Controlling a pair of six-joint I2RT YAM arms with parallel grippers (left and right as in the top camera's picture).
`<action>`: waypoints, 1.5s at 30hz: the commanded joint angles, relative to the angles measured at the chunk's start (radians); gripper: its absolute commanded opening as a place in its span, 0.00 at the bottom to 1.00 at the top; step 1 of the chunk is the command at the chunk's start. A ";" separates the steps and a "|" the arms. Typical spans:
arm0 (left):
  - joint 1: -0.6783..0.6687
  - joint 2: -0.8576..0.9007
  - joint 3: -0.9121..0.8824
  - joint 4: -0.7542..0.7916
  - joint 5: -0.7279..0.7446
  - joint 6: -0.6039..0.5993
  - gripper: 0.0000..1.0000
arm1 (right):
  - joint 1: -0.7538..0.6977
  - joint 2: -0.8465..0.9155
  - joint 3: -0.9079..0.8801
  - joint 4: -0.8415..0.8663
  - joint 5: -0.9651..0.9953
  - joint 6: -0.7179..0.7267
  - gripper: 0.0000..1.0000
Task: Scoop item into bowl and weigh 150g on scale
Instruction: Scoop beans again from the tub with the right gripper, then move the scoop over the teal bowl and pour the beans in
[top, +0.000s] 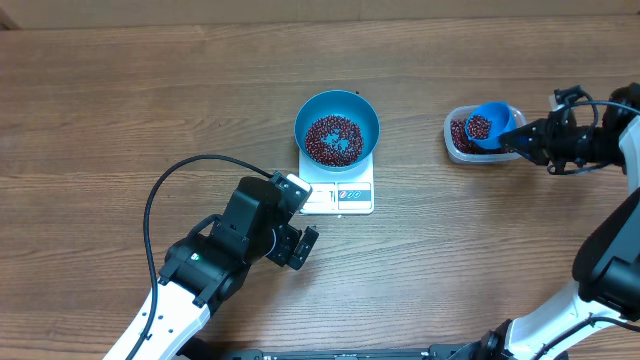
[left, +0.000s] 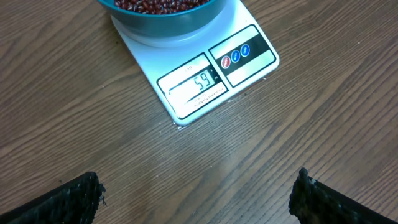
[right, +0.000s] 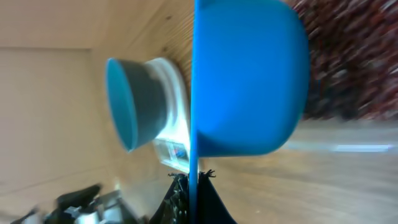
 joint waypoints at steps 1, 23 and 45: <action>-0.004 0.002 -0.002 0.003 -0.006 0.012 1.00 | -0.005 0.004 0.012 -0.059 -0.124 -0.124 0.04; -0.004 0.002 -0.002 0.003 -0.007 0.012 1.00 | 0.389 -0.099 0.285 -0.205 -0.015 -0.041 0.04; -0.005 0.010 -0.002 0.002 -0.006 0.012 1.00 | 0.880 -0.099 0.357 0.012 0.780 0.317 0.04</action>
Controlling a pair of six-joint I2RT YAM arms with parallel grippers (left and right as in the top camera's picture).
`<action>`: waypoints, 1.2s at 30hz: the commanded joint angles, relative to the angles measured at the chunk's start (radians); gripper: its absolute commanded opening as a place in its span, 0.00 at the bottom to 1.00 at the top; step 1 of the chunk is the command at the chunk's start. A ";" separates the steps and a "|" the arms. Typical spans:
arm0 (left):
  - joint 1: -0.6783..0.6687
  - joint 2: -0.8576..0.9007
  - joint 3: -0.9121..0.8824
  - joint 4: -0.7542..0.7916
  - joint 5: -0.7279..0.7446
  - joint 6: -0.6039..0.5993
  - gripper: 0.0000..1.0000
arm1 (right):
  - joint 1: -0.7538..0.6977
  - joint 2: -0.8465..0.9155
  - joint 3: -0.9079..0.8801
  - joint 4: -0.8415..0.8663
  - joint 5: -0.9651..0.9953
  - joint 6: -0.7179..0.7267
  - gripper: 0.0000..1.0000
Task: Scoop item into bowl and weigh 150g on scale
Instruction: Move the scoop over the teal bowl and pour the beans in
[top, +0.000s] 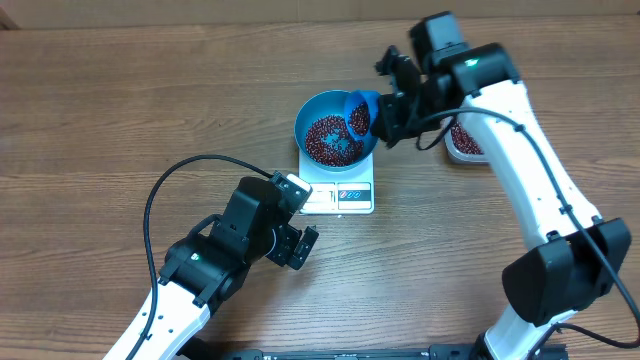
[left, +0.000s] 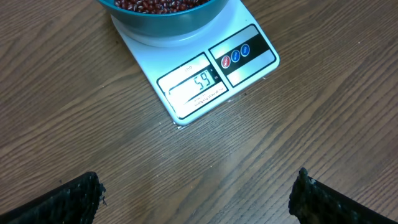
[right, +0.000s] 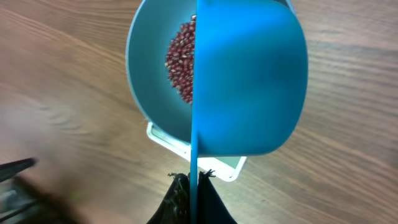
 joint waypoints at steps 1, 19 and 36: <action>-0.005 0.010 -0.002 0.003 -0.007 0.012 1.00 | 0.063 -0.033 0.033 0.026 0.211 0.050 0.04; -0.005 0.013 -0.002 0.002 -0.007 0.012 1.00 | 0.318 -0.032 0.033 0.117 0.730 0.019 0.04; -0.005 0.013 -0.002 0.002 -0.007 0.012 1.00 | 0.342 -0.032 0.033 0.119 0.798 0.016 0.04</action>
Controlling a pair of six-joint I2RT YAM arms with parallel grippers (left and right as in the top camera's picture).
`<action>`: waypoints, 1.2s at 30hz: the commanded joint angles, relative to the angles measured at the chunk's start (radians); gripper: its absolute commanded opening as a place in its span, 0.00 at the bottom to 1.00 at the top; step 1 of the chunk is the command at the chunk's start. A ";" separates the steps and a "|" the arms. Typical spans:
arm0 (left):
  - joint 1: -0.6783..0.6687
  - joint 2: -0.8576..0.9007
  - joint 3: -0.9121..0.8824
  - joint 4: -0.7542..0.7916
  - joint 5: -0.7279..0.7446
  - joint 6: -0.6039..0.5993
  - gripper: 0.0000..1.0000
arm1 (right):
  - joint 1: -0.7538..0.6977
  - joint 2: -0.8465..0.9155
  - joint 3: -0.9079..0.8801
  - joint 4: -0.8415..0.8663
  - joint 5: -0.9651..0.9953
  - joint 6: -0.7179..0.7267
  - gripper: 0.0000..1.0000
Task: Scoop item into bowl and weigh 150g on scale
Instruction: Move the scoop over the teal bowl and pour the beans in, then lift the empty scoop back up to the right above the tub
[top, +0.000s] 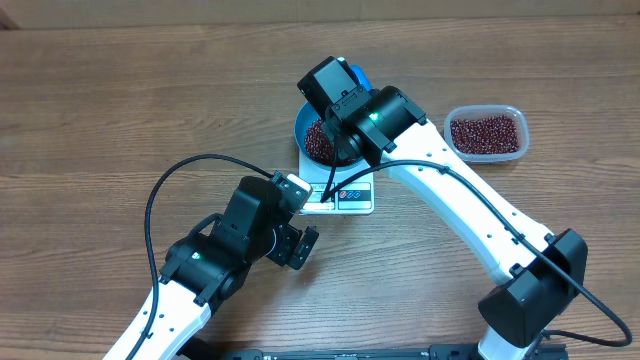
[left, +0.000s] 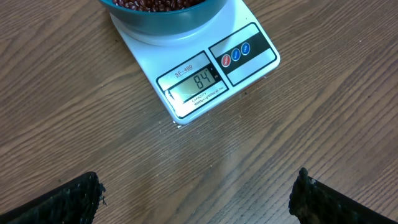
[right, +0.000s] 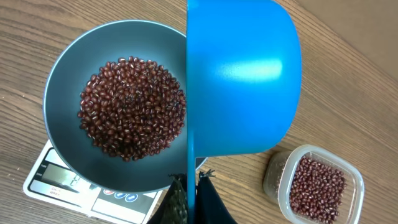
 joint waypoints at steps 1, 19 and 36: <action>-0.005 0.007 -0.002 0.003 -0.007 0.012 1.00 | 0.003 -0.033 0.033 0.013 0.015 -0.003 0.04; -0.005 0.007 -0.002 0.003 -0.007 0.012 1.00 | -0.197 -0.140 0.033 0.035 -0.397 -0.004 0.04; -0.005 0.007 -0.002 0.003 -0.006 0.012 1.00 | -0.640 -0.194 0.033 -0.072 -0.658 -0.008 0.04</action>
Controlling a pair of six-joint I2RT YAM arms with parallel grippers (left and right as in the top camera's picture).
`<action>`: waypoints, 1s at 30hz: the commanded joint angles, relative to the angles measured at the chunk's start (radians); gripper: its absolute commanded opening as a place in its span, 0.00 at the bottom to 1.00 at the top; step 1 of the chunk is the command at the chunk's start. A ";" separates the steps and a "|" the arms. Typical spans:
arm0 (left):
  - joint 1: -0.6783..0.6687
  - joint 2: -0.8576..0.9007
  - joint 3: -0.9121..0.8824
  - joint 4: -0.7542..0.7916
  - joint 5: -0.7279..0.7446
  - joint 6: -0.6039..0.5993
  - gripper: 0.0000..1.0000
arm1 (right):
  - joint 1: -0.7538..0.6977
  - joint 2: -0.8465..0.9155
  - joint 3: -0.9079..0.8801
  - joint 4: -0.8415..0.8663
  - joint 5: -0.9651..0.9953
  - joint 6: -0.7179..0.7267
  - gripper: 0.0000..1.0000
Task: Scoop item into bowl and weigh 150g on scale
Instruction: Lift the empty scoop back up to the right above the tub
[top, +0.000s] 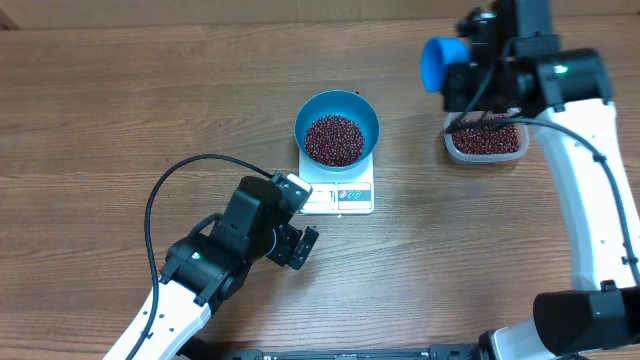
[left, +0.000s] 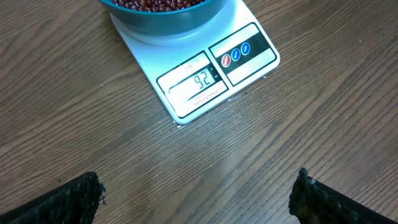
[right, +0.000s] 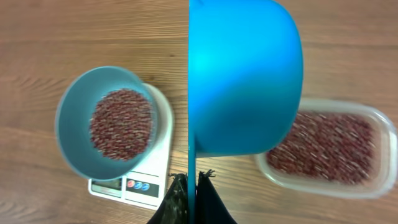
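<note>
A blue bowl (top: 337, 127) with red beans stands on the white scale (top: 337, 195), whose display (left: 194, 82) reads 92. My right gripper (right: 192, 190) is shut on the handle of the blue scoop (top: 439, 62), which it holds in the air just left of the clear bean container (top: 487, 140). In the right wrist view the scoop (right: 244, 74) shows its outside, with the container (right: 329, 149) at its right and the bowl (right: 112, 121) at its left. My left gripper (left: 196, 199) rests open over bare table in front of the scale.
A black cable (top: 180, 175) loops over the table at the left arm. The right arm (top: 585, 170) reaches in from the right edge. Bare wooden table (top: 150, 90) lies to the left and behind the scale.
My right gripper has moved the scoop from over the bowl to the right, beside the bean container. The scale reading has gone from 84 to 92. The left gripper has not moved.
The right gripper held the scoop full of beans at the container, scale at 59. Then the scoop was at the bowl's right rim. Then it was over the bowl, scale at 84. Now the scoop is back by the container, scale at 92.
</note>
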 joint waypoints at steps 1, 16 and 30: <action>-0.005 0.007 -0.002 0.003 -0.007 0.012 1.00 | -0.075 -0.021 0.029 -0.019 -0.033 -0.021 0.04; -0.005 0.007 -0.002 0.003 -0.007 0.012 1.00 | -0.268 0.010 0.026 -0.085 -0.017 -0.057 0.04; -0.005 0.007 -0.002 0.003 -0.006 0.012 0.99 | -0.269 0.040 0.025 -0.105 0.032 -0.057 0.04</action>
